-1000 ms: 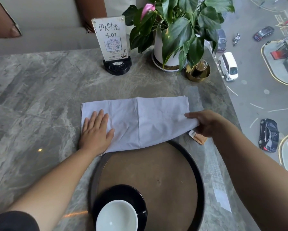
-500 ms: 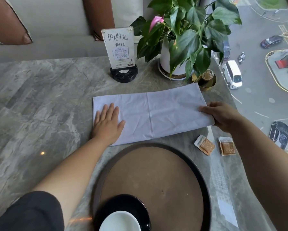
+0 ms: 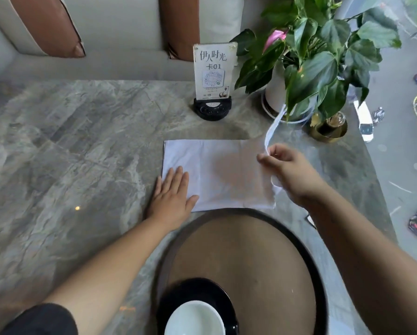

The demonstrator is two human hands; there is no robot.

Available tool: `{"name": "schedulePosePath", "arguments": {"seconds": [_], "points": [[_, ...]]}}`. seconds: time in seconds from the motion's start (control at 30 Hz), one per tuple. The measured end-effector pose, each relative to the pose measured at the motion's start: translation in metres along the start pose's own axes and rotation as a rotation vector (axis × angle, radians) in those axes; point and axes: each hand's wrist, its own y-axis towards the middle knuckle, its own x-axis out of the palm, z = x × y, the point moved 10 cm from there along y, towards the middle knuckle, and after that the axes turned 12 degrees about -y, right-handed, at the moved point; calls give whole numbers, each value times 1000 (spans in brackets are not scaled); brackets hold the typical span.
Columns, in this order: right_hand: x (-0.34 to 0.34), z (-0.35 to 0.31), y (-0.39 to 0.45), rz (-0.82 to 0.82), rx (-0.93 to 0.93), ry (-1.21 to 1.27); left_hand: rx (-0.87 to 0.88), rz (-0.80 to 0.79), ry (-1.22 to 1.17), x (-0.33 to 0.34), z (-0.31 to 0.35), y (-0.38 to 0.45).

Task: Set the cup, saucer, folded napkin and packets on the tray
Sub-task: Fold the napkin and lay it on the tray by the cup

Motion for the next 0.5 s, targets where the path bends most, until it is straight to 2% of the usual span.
{"name": "schedulePosePath", "arguments": {"seconds": [0.13,0.27,0.5], "points": [[60,-13,13,-47,-13,-94,-21,42,-82,-9,-14,-17],[114,-28,26,-44,-87,-372,-37,92,-97,-18,-32,-38],[183,-27,36,33,-131,-632,12,137,-134,-25,-40,-57]]}}
